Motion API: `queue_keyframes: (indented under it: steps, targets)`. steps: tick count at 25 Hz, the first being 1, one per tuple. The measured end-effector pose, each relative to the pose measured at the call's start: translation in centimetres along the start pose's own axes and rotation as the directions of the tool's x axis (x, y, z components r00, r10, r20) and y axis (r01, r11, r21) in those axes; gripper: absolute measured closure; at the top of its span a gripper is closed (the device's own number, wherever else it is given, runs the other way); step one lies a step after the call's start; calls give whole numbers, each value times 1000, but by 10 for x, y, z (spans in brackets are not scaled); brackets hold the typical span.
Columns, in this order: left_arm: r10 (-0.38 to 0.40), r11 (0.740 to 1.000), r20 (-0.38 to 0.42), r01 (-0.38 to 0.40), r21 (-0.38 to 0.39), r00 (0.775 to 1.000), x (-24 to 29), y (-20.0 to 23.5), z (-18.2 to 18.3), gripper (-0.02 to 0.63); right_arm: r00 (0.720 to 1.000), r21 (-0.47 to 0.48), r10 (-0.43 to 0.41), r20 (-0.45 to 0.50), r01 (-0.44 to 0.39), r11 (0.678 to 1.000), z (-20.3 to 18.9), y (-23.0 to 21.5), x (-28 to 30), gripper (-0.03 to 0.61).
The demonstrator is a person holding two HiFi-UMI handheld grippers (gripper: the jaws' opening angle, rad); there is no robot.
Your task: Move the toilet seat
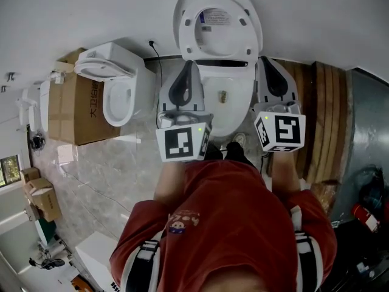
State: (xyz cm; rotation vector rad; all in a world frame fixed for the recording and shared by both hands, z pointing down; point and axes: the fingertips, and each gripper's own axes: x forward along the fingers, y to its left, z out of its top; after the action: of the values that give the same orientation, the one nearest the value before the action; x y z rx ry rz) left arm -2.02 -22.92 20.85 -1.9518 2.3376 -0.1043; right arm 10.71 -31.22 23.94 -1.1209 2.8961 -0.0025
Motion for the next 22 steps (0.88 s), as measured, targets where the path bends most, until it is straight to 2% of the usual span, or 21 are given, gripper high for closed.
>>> queue_keyframes:
  steps: [7,14,22]
  targets:
    - [-2,1000,-2,2,-27,1000,23,19,-14,603,999,-24,19,-27,-20,1000,-13,7,32,565]
    - [-50,996,-4,50,-72,999,52,63,-23,603,998,-62,-40,-57,37,997,-15,15,83,566]
    - [-75,990,7,76,-120,997,89,111,-36,603,992,-109,-69,-102,58,992,-31,37,140,565]
